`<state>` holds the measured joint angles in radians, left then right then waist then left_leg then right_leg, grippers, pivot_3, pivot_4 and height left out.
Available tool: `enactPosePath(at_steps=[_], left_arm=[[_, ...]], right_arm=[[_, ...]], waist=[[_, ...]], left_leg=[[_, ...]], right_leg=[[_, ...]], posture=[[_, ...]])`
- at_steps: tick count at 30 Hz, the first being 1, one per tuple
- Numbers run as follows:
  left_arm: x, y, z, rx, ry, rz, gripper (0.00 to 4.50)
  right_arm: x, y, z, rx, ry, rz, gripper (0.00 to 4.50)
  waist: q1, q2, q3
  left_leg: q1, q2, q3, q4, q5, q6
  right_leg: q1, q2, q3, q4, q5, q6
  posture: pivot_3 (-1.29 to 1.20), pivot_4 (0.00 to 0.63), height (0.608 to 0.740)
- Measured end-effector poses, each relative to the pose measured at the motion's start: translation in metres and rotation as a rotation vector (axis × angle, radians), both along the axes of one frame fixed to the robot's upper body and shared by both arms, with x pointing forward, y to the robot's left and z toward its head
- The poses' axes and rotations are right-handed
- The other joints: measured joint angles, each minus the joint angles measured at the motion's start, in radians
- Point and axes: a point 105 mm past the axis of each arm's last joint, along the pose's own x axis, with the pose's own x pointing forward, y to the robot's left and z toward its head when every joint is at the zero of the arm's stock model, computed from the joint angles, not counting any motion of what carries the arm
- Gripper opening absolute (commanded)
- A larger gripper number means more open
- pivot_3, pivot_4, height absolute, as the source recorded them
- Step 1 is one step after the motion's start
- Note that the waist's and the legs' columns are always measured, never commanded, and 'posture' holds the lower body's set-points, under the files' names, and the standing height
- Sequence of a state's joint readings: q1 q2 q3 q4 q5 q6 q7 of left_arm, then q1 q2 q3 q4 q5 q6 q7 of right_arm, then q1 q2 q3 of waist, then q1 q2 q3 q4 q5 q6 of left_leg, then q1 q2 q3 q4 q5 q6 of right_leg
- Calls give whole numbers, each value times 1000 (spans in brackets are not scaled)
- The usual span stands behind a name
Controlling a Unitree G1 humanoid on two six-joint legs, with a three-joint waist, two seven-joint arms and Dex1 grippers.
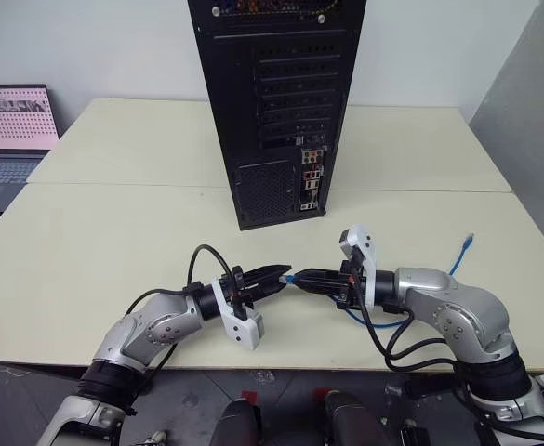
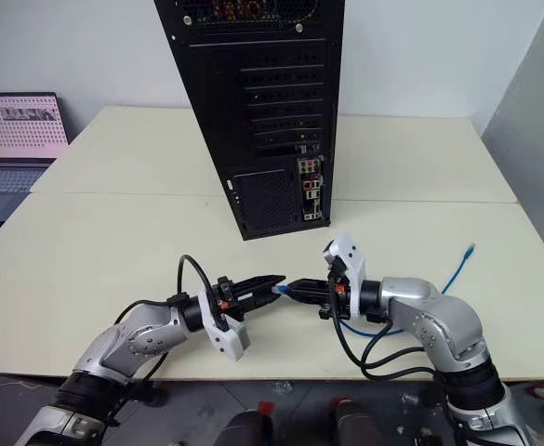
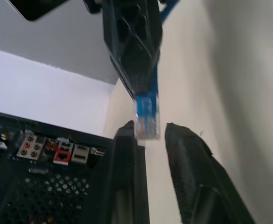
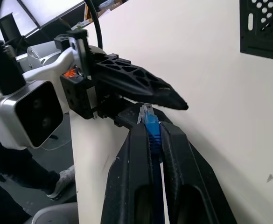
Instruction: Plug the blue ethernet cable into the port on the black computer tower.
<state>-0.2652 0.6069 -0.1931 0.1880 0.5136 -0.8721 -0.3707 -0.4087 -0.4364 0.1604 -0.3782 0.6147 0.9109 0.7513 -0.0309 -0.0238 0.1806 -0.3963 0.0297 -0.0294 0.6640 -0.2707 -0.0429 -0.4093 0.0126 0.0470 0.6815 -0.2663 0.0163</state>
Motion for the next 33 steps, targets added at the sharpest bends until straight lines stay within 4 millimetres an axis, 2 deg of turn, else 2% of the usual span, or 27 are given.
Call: enactPosePath(at_steps=[3, 4, 5, 9, 11, 17, 22, 27, 33], left_arm=[[5, 12, -6, -48, 111, 97, 2558], [9, 19, -5, -106, 174, 164, 2885], [12, 25, -2, -159, 214, 212, 2970], [24, 40, 18, -455, 428, 385, 3873], [30, 47, 26, -582, 534, 464, 4262], [39, 55, 50, -676, 572, 549, 4274], [40, 48, 58, -683, 575, 548, 4274], [39, 39, 61, -716, 626, 518, 4274], [36, 33, 62, -725, 687, 488, 4274]], right_arm=[[0, -3, 2, -8, -16, -8, 11], [1, -5, 4, -6, -34, -20, 11], [2, -6, 8, 0, -55, -33, 11], [13, -8, 22, 35, -165, -157, 11], [26, -5, 30, 55, -219, -282, 11], [52, 8, 45, 98, -309, -561, 11], [79, 4, 52, 94, -348, -794, 11], [89, 5, 47, 82, -336, -891, 11], [93, 5, 44, 80, -323, -929, 11]], waist=[[0, 0, 0], [0, 0, 0], [0, 0, 0], [-1, 0, 0], [-1, 0, 0], [-2, 0, 0], [0, 0, 0], [0, 0, 0], [-1, 0, 0]], left_leg=[[-1, 0, 0, 0, 0, 0], [-1, 1, 0, 0, 0, 0], [-1, 2, -1, 0, 0, 0], [-1, 1, -2, 1, 0, 0], [-1, 0, -2, 1, 0, 0], [-1, 0, -3, 0, 0, -1], [-1, 0, -3, 0, 0, -1], [-2, 0, -2, 0, 0, -1], [-2, 0, -2, 0, 0, -1]], right_leg=[[0, 0, 0, 0, 0, 0], [0, 0, 0, 0, 0, 0], [0, 0, 0, 0, 0, 0], [0, 0, -1, 0, 0, 0], [0, 1, -1, 0, 0, 0], [0, 2, -1, 0, 0, 0], [0, 1, -1, 0, 0, 0], [-1, -1, -1, 0, 0, 0], [-1, 0, -1, 0, 0, 0]], posture=[[0, 150, 740], [0, 150, 740], [0, 150, 740], [0, 150, 740], [0, 150, 740], [0, 150, 740], [0, 150, 740], [0, 150, 740], [0, 150, 740]])
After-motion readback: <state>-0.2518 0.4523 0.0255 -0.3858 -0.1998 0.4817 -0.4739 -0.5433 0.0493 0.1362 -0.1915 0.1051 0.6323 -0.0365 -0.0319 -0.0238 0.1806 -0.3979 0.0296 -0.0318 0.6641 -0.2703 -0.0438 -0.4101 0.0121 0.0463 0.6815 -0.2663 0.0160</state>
